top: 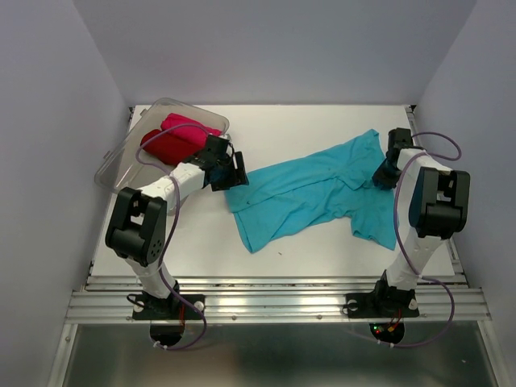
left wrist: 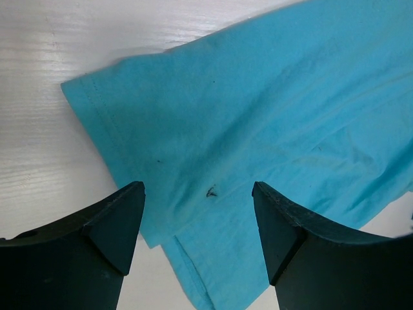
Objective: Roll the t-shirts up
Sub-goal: Fold the T-shirt at the center of the board.
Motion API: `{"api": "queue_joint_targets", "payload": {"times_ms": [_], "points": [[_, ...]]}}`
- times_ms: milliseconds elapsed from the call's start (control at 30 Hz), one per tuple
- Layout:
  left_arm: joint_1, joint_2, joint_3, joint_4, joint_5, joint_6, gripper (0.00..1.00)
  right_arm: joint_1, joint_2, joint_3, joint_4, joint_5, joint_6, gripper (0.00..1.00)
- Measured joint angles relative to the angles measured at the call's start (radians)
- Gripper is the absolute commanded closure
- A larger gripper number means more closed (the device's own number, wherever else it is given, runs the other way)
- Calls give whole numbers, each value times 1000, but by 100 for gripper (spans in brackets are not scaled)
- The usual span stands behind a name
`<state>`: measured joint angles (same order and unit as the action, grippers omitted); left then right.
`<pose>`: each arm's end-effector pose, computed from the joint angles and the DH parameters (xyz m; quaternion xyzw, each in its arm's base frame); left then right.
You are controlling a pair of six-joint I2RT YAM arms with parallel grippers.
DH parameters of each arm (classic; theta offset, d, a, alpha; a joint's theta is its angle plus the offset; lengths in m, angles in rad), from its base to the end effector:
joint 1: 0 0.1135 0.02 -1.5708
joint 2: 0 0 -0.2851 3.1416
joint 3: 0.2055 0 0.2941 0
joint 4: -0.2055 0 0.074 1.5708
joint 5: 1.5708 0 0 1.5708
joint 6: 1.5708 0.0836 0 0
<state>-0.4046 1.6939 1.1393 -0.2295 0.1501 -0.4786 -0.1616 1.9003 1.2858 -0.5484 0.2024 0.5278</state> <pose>0.4017 -0.1856 0.1852 -0.0053 0.9215 -0.2260 0.3159 0.4354 -0.0880 0.1232 0.3485 0.9100 -0.0606 0.2161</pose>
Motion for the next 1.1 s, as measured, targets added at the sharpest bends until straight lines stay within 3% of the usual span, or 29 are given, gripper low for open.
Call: {"api": "queue_joint_targets", "payload": {"times_ms": [200,433,667,1100], "points": [[0,13,0,0,0,0,21,-1,8,9,7,-10,0,83],[0,13,0,0,3,0,21,-1,8,9,7,-11,-1,79],[0,13,0,0,3,0,21,-1,6,9,6,-7,-6,99],[0,13,0,0,3,0,21,-1,-64,9,5,47,-8,99]]}}
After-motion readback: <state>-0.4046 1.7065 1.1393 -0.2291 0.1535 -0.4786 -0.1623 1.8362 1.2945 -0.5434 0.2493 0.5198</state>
